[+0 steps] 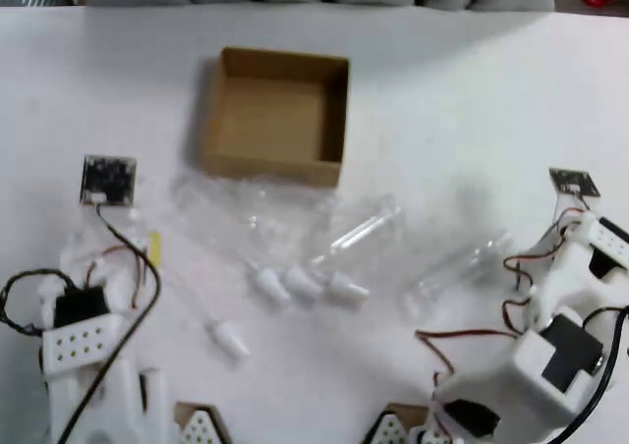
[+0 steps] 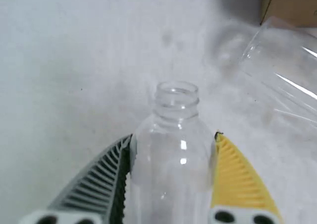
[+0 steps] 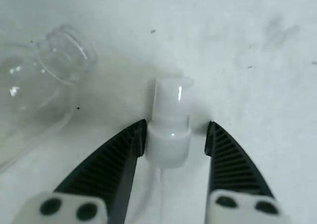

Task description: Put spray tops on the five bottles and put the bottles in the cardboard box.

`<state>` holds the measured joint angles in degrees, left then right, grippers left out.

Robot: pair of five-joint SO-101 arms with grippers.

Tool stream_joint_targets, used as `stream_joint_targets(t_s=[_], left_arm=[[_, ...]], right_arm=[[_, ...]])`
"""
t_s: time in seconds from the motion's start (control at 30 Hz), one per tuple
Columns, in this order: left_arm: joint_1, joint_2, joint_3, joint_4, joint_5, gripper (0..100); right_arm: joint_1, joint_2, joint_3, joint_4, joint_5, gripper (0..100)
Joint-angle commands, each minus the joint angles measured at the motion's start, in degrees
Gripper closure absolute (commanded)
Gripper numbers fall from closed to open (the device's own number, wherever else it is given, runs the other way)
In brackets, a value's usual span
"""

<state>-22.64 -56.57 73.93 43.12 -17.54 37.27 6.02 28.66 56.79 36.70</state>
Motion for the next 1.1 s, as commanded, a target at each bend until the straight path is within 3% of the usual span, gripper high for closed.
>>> stream_joint_targets(t_s=[0.0,0.1,0.53,0.73,0.9,1.07], left_arm=[[0.5,-1.5,-0.5,-1.4,-1.3,97],[0.7,-1.5,-0.5,-1.4,-1.4,97],[0.7,-1.5,-0.7,-1.3,-1.2,97],[0.7,-1.5,-1.8,-1.1,1.2,97],[1.0,-1.5,-10.9,8.2,5.1,97],[5.8,-1.5,-19.6,14.2,8.5,97]], right_arm=[[-0.7,-0.7,-3.3,-0.1,0.1,89.9],[-0.7,-1.6,-3.8,1.8,0.4,99.1],[-0.6,-18.3,-9.8,27.5,0.5,98.2],[-1.3,-31.0,-1.3,30.0,0.5,98.2],[-5.7,-41.0,5.7,30.0,0.1,98.2],[-11.6,-49.2,7.0,30.4,-0.4,98.1]])
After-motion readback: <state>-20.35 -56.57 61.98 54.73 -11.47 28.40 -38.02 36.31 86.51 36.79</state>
